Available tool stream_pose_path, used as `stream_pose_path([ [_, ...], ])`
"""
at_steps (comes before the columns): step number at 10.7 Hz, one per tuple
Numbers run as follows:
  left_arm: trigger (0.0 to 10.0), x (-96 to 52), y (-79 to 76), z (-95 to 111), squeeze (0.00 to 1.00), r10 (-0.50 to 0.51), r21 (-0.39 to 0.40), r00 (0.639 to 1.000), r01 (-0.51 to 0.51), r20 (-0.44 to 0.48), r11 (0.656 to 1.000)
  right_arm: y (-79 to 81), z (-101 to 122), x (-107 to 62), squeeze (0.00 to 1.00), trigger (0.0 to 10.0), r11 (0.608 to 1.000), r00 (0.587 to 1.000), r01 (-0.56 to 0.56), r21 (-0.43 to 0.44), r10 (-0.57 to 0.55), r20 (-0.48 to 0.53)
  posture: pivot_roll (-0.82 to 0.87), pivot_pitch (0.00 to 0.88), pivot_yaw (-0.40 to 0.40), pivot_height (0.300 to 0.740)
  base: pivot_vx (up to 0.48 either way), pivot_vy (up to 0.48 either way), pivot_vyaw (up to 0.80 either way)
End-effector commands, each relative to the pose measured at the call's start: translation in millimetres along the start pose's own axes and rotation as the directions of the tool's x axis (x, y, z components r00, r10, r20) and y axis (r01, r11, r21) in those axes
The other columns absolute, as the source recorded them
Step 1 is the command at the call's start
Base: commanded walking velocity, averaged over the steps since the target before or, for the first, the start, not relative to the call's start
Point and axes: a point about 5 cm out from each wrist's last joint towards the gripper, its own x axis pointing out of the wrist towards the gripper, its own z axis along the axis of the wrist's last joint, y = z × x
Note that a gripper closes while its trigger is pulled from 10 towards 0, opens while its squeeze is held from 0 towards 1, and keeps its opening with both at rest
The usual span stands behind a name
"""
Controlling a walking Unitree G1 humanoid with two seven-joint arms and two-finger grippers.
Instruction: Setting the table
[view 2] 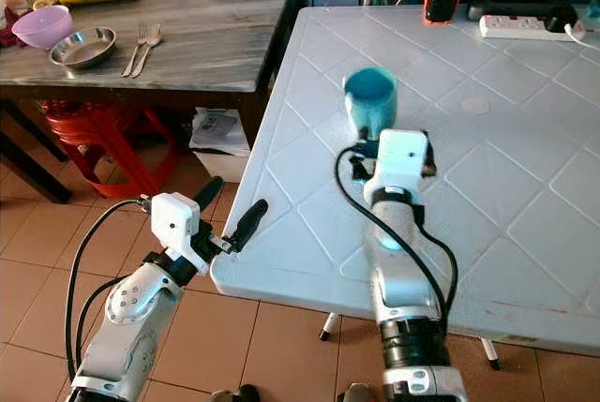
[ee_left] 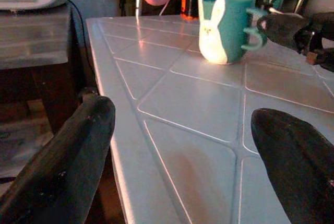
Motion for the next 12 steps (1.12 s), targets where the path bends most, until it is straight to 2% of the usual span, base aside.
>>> stream_pose_path([
  [1, 10.0, -3.2, 6.3, -2, 0.00, 0.022, 0.013, 1.000, -0.022, -0.012, 1.000, 5.0, 5, 0.9, 0.00, 10.0, 1.000, 0.999, -0.023, -0.009, 0.023, 0.025, -0.10, 0.176, 0.118, 0.740, 0.000, 0.000, 0.00],
  [5, 10.0, -4.3, 6.4, -6, 0.00, 0.031, 0.017, 0.999, -0.031, -0.031, 0.999, -2.7, 4, 4.8, 0.00, 10.0, 1.000, 1.000, -0.012, -0.026, 0.013, 0.017, -0.10, 0.181, 0.118, 0.740, 0.000, 0.000, 0.00],
  [7, 10.0, -8.3, 9.0, -8, 0.00, 0.048, 0.020, 0.998, -0.047, -0.042, 0.999, -1.6, 0, 4.8, 0.00, 10.0, 0.997, 0.998, -0.055, -0.055, 0.055, 0.000, -0.10, 0.191, 0.115, 0.740, 0.000, 0.000, 0.00],
  [9, 10.0, -19.6, 15.0, -9, 0.00, 0.094, 0.052, 0.994, -0.092, -0.055, 0.994, -4.5, -1, 8.8, 0.00, 10.0, 0.995, 0.997, -0.076, -0.068, 0.076, -0.002, -0.09, 0.219, 0.112, 0.740, 0.000, 0.000, 0.00],
  [11, 10.0, -45.1, 22.1, -13, 0.00, 0.091, 0.075, 0.991, -0.083, -0.101, 0.994, -3.2, 3, 21.3, 0.00, 10.0, 0.993, 0.996, -0.090, -0.071, 0.090, 0.007, -0.05, 0.249, 0.107, 0.740, 0.000, 0.000, 0.00],
  [12, 10.0, -51.9, 26.0, -13, 0.00, 0.101, 0.087, 0.989, -0.091, -0.111, 0.992, -1.6, 6, 24.9, 0.00, 10.0, 0.993, 0.995, -0.100, -0.067, 0.101, 0.018, -0.04, 0.257, 0.106, 0.740, 0.000, 0.000, 0.00],
])
